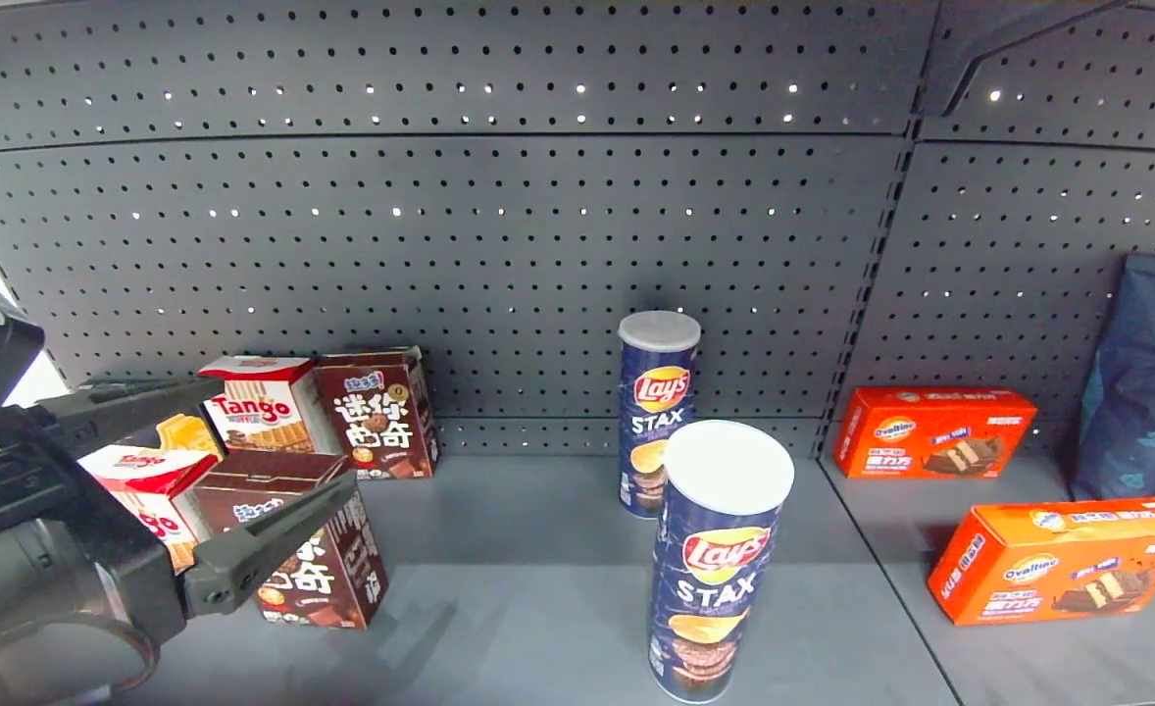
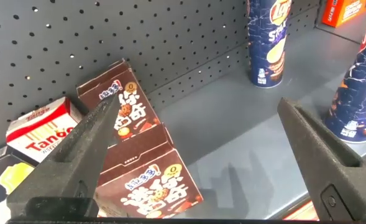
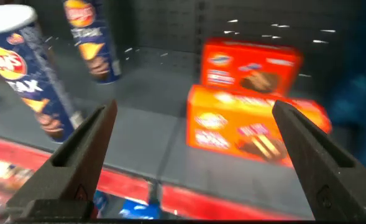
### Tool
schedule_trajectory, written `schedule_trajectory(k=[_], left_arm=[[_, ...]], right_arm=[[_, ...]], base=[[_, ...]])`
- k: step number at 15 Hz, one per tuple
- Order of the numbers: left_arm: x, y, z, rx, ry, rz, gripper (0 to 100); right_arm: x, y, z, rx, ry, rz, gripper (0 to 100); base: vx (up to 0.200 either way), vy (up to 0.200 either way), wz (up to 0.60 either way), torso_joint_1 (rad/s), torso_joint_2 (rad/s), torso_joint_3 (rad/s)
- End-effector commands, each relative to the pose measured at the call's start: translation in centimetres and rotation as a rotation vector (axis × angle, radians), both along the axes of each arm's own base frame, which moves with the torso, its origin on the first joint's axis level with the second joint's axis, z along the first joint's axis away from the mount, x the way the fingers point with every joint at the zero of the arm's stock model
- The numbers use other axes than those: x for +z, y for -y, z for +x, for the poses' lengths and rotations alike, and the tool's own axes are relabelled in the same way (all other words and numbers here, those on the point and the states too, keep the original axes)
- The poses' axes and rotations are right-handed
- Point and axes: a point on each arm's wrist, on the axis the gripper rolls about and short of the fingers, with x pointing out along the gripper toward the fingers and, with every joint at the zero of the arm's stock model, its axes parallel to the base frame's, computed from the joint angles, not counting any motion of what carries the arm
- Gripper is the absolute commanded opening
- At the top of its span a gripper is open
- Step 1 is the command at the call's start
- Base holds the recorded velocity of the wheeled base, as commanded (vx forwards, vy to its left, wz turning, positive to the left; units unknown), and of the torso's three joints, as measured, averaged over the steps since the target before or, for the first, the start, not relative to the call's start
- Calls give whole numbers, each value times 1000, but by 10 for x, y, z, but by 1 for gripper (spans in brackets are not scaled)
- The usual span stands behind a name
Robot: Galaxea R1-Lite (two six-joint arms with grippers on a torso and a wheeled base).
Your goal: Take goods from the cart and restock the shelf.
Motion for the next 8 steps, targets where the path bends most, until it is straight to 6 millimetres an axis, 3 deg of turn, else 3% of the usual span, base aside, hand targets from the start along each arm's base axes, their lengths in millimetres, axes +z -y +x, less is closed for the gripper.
schedule_trajectory(k=[1, 2, 8], left_arm=[[-1, 2, 4, 3, -10, 6, 100], [0, 2, 5, 8, -8, 5, 100], [2, 3, 6, 8, -9, 7, 100]], right_arm=[[-7, -35, 60, 191, -177, -66, 100], [-12, -49, 72, 251, -228, -96, 100], [-24, -74, 100, 234, -327, -171, 100]], base=[[0, 0, 0, 0, 0, 0], [0, 0, 0, 0, 0, 0], [0, 0, 0, 0, 0, 0]])
